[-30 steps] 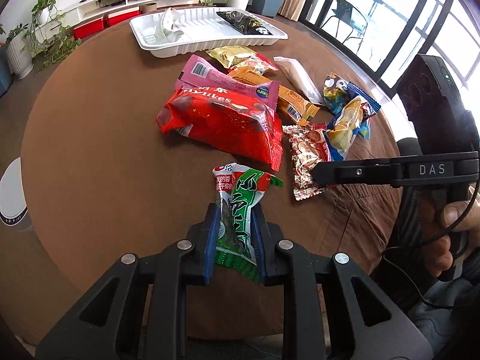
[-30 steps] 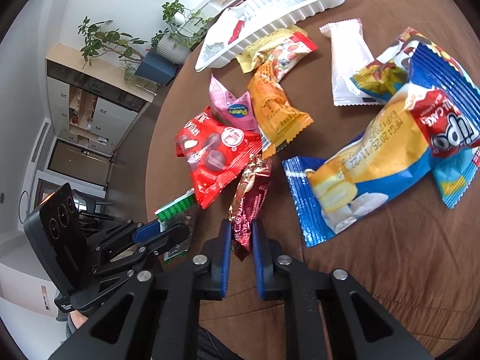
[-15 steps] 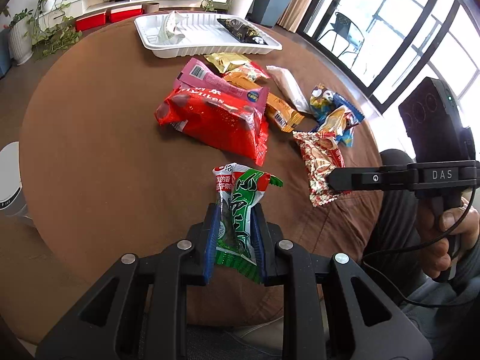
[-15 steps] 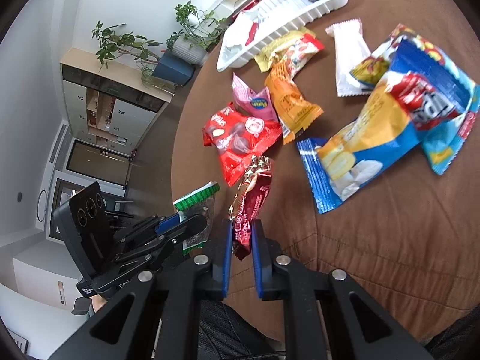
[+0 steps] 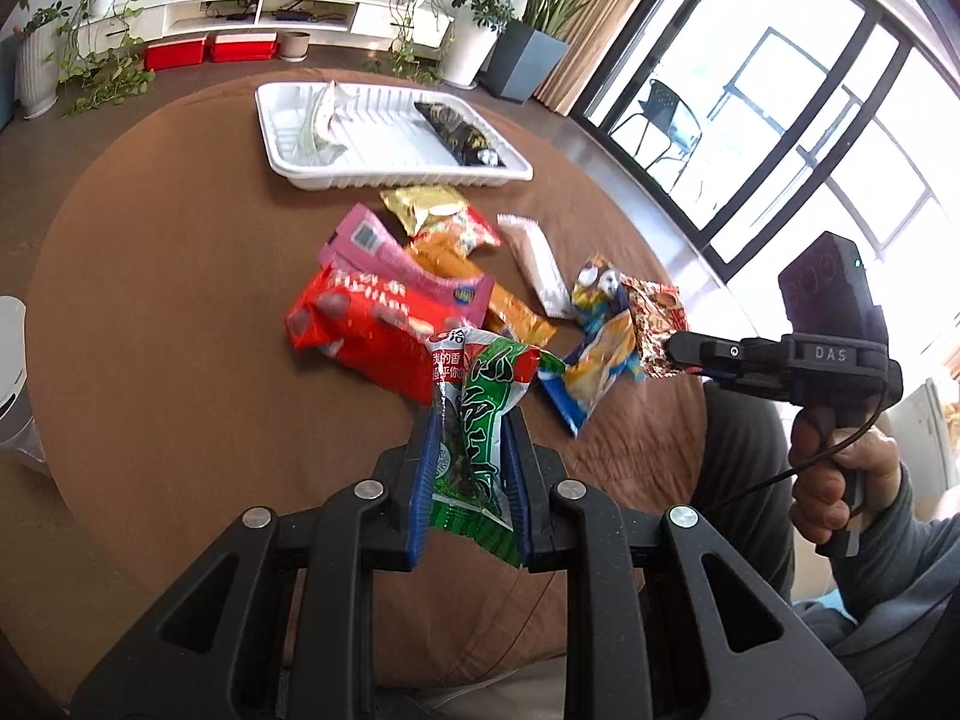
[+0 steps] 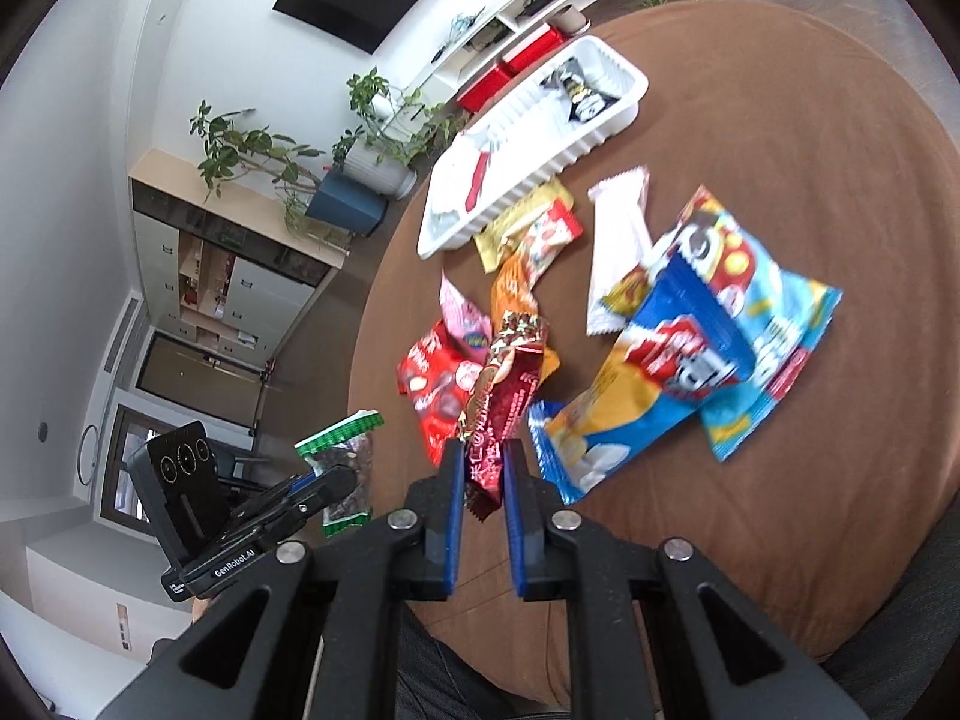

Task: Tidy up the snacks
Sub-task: 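Carry the green packet and red-gold wrapper into the white tray with both tools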

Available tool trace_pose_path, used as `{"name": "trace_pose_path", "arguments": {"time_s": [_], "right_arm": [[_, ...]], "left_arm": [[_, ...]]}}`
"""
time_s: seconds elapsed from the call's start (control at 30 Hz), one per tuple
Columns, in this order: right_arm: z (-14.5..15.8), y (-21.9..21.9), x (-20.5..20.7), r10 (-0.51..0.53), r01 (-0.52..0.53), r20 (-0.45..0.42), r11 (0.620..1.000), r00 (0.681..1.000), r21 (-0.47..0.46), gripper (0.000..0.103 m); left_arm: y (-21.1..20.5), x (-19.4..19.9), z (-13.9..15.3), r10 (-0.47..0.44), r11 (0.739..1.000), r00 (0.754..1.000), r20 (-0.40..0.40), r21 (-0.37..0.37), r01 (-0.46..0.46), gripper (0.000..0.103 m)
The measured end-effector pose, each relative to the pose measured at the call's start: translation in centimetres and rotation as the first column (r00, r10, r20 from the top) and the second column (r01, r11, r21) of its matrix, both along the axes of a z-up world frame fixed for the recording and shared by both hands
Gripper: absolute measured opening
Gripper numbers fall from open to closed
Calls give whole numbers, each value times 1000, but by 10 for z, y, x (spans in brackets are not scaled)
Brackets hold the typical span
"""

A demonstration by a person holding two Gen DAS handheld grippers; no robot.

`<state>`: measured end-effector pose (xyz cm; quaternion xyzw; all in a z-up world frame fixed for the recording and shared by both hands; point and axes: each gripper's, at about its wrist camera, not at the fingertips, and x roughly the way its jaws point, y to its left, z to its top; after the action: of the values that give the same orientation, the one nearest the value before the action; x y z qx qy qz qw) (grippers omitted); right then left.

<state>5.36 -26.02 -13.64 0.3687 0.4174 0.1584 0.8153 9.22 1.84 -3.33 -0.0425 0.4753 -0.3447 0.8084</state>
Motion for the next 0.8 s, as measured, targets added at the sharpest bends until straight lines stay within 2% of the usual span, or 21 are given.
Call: {"name": "trace_pose_path", "arguments": {"time_s": [0.2,0.47,0.6,0.67,0.8], "right_arm": [[23,-41,9,-80,80,40,997,996,-19,14],[74,-101,45,-148,168,139,974,979,-149,14],[100,-110,84,-122,160,180,963,976,-216,14],[110,-107,109,-80,128,189,959,979,-253,14],[122,-89,159,7,52,179,945,984,-322,14]], "left_arm": [[9,37,29,41,998,998,45,-40,-39,19],[0,110,65,78,996,992,102,-46,-73,19],[-16,151,82,80,997,989,121,-33,-76,19],[-28,176,87,72,997,991,116,-29,-70,19],[-64,214,86,46,998,992,121,27,-50,19]]}}
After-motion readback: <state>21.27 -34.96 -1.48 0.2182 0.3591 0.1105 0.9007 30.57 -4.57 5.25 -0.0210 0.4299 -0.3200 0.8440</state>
